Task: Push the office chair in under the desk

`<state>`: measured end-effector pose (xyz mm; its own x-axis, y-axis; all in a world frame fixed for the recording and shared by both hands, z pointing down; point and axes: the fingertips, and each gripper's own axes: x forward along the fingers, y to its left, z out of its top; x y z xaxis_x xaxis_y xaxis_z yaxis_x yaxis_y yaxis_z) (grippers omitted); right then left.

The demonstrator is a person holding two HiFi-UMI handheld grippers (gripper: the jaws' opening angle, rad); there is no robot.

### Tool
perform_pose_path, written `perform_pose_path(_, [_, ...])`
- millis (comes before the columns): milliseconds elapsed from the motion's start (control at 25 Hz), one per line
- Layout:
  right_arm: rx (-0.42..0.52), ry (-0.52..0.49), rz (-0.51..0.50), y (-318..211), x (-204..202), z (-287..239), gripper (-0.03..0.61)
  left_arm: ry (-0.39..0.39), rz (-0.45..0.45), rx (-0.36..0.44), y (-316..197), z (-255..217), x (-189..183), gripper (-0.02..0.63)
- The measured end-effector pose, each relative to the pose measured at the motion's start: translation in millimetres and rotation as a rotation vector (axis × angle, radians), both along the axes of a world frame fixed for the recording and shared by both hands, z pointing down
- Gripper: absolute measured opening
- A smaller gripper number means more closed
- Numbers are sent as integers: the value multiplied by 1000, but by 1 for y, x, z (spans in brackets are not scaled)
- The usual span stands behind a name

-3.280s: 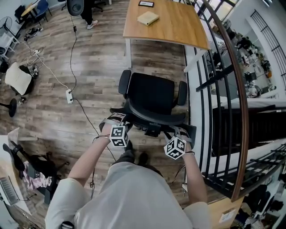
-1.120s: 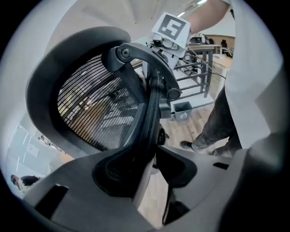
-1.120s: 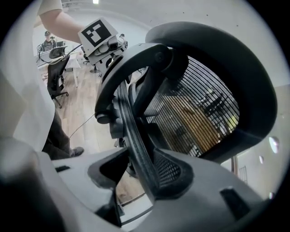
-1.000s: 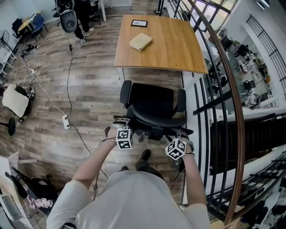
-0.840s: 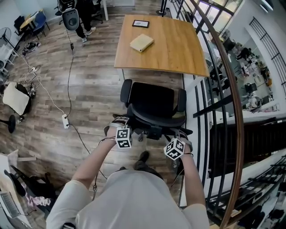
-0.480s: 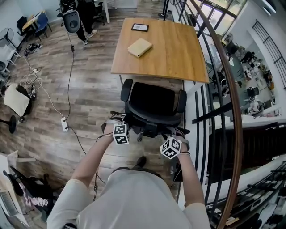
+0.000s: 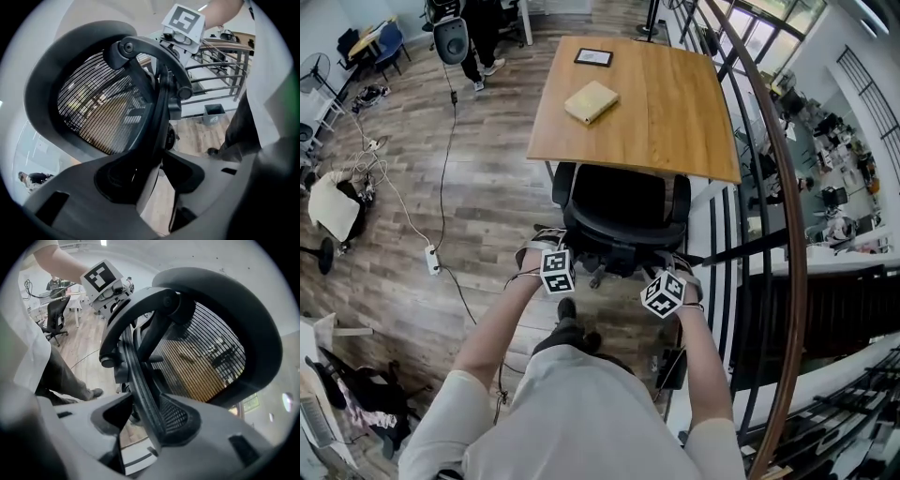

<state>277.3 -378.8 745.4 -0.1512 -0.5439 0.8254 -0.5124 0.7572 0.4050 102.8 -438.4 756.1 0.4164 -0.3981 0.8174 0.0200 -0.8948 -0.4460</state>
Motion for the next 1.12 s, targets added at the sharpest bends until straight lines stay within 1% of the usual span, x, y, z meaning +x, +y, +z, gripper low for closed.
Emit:
perform_pose_path(120, [5,0,-6,-21,8,-2,183,-7,4,-9,-16,-3,6,172])
perform_pose_path(280, [11,0,-22,-49,19,2,184,10,13,21,-38,-1,17,164])
perform_pose_path(360, [5,-1,-22,-62,28,3,187,17,19,22,-48,0,25,161])
perform_pose_path(560, [-14,4,-13,-98,48,-1,192,41,14,-24,-76,-5,45,158])
perform_pose_path(840, [-26,31,26,-147,66,-1,202,46,16,-56,-117,-9,61,143])
perform_pose_path(1120, [-32,55,69,-180,77,0,212,70,23,-19,-146,-10,71,146])
